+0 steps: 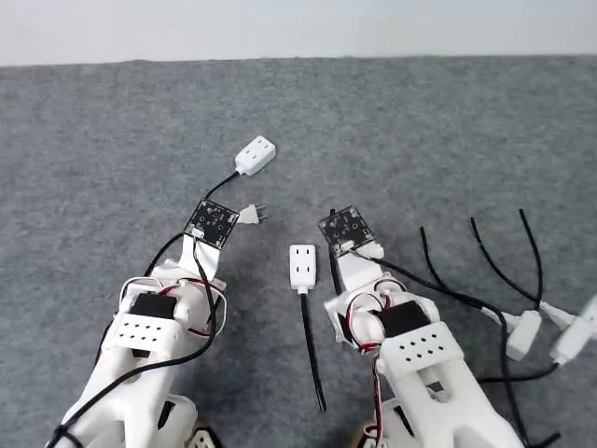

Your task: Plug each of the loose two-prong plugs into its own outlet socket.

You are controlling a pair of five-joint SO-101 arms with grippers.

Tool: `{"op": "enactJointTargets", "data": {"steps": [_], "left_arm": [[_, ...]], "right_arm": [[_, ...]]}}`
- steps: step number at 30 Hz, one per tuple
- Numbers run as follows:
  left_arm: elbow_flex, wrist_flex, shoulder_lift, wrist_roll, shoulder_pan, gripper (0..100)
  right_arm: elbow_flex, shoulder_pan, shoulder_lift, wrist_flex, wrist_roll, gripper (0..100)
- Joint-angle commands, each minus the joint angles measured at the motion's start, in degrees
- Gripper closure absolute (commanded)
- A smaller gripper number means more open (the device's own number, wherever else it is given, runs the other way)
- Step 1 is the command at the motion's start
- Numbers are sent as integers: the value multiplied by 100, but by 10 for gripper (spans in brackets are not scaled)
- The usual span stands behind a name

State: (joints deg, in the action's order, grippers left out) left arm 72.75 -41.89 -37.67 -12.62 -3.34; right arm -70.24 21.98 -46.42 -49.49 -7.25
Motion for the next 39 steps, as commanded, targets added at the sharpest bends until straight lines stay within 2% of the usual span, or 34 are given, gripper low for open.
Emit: {"op": "enactJointTargets", "data": {"steps": [1, 5, 10, 18, 28, 33, 39], "left_arm": [[-48, 158, -88, -62, 44, 987], [-48, 158, -88, -62, 44, 987], [-48, 158, -88, -62, 44, 987], [-48, 167, -88, -62, 35, 987], [-48, 167, -88, -343, 35, 987], [-40, 158, -79, -343, 18, 987], [-40, 158, -79, -334, 9, 987]], "right_arm": [[79, 31, 92, 127, -123, 889], [536, 48, 954, 101, 35, 852], [1284, 233, 2141, -145, 352, 876], [1530, 532, 2510, -101, 615, 883], [2101, 365, 3433, -330, 589, 884], [2207, 295, 3530, -347, 519, 995], [2215, -338, 3459, -558, 229, 991]]}}
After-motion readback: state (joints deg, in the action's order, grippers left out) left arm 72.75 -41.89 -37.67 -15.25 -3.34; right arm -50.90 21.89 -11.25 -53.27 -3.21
